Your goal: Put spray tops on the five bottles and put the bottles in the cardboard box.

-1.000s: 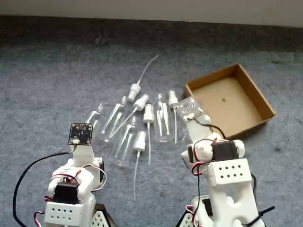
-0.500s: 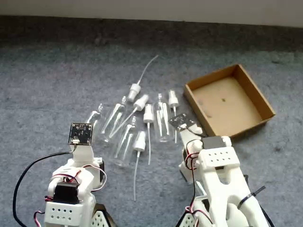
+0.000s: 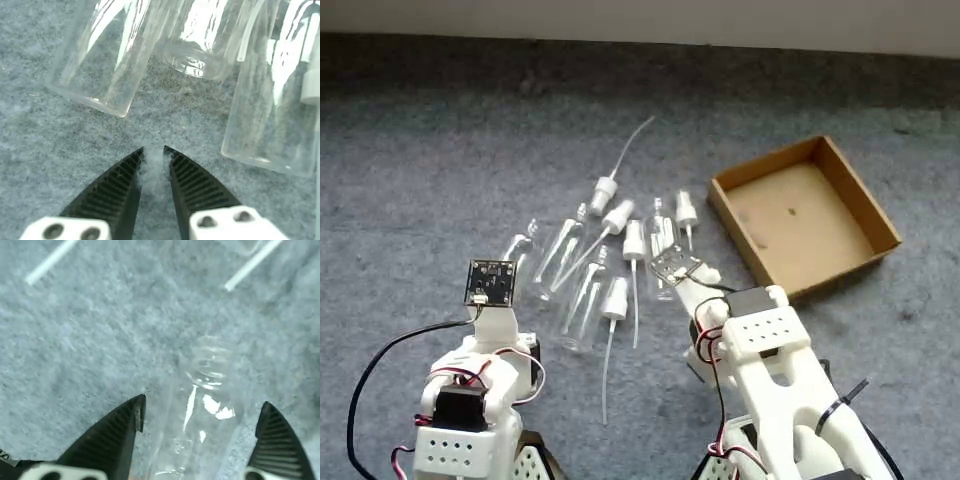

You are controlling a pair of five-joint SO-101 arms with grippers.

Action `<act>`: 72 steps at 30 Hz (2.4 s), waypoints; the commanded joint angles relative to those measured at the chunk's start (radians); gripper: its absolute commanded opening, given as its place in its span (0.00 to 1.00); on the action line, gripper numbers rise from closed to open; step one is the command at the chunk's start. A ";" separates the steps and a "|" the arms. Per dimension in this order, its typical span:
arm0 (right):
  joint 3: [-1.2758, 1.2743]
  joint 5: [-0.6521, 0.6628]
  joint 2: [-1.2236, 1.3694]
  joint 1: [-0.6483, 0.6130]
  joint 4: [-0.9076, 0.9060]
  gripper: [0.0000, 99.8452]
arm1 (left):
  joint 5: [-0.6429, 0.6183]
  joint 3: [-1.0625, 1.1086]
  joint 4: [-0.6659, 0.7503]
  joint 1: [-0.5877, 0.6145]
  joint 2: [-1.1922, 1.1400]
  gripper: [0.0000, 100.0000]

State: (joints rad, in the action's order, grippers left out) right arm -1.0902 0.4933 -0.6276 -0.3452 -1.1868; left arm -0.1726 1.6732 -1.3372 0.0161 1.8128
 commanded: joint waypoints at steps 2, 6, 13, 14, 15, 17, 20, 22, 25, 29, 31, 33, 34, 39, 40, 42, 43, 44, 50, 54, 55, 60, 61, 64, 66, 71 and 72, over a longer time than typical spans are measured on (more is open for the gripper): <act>0.027 0.014 0.013 -0.007 0.018 0.31 | 0.009 0.021 0.011 0.004 0.012 0.01; 0.021 0.014 0.013 -0.007 0.022 0.31 | 0.009 0.021 0.011 0.004 0.012 0.01; 0.018 0.014 0.019 0.024 0.064 0.31 | 0.009 0.021 0.011 0.004 0.012 0.01; 0.018 0.014 0.031 0.039 0.070 0.31 | 0.009 0.021 0.011 0.004 0.012 0.01; 0.018 0.014 0.047 0.053 0.076 0.31 | 0.009 0.021 0.011 0.004 0.012 0.01; 0.018 0.015 0.091 0.079 0.104 0.31 | 0.009 0.021 0.011 0.004 0.012 0.01; 0.019 0.015 0.157 0.091 0.122 0.31 | 0.009 0.021 0.011 0.004 0.012 0.01; 0.021 0.015 0.183 0.088 0.130 0.30 | 0.009 0.021 0.011 0.004 0.012 0.01; 0.021 0.014 0.191 0.087 0.128 0.24 | 0.009 0.021 0.011 0.004 0.012 0.01; 0.028 0.009 0.191 0.091 0.119 0.13 | 0.009 0.021 0.011 0.004 0.012 0.01; 0.030 0.008 0.191 0.091 0.079 0.12 | 0.009 0.021 0.011 0.004 0.012 0.01; 0.056 0.006 0.186 0.088 0.012 0.12 | 0.009 0.021 0.011 0.004 0.012 0.01; 0.093 0.006 0.176 0.087 -0.024 0.12 | 0.005 0.021 0.011 0.002 0.012 0.01; 0.245 -0.008 0.018 0.085 -0.179 0.12 | 0.005 0.021 0.011 0.001 0.012 0.01; 0.263 -0.037 -0.030 0.084 -0.189 0.12 | 0.006 0.021 0.011 0.001 0.012 0.01; 0.286 -0.115 -0.143 0.084 -0.193 0.12 | 0.008 0.021 0.011 0.001 0.012 0.01; 0.291 -0.150 -0.203 0.084 -0.191 0.12 | 0.008 0.021 0.011 0.001 0.012 0.01; 0.295 -0.183 -0.263 0.084 -0.189 0.12 | 0.008 0.021 0.011 0.001 0.012 0.01; 0.288 -0.258 -0.565 0.061 -0.189 0.12 | 0.005 0.021 0.011 0.001 0.012 0.01; 0.211 -0.253 -0.651 0.062 -0.140 0.12 | 0.009 0.021 0.011 0.002 0.012 0.01; 0.176 -0.253 -0.657 0.064 -0.107 0.12 | 0.009 0.021 0.011 0.004 0.012 0.01; -0.031 -0.261 -0.661 0.058 0.127 0.12 | 0.012 0.019 0.018 0.008 0.012 0.01; -0.074 -0.261 -0.662 0.058 0.180 0.12 | 0.012 0.019 0.018 0.008 0.012 0.01; -0.189 -0.276 -0.665 0.058 0.305 0.12 | 0.032 -0.007 0.020 0.024 0.012 0.01; -0.248 -0.342 -0.665 0.062 0.363 0.12 | 0.146 -0.058 0.018 0.087 0.012 0.01; -0.305 -0.390 -0.667 0.064 0.426 0.12 | 0.425 -0.232 0.018 0.278 0.012 0.01; -0.305 -0.393 -0.667 0.064 0.426 0.12 | 0.450 -0.255 0.017 0.291 0.012 0.01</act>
State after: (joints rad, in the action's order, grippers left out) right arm -1.4032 0.1189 -1.2735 -0.2762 -0.8032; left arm 0.1158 1.5627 -1.3372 0.2033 1.8128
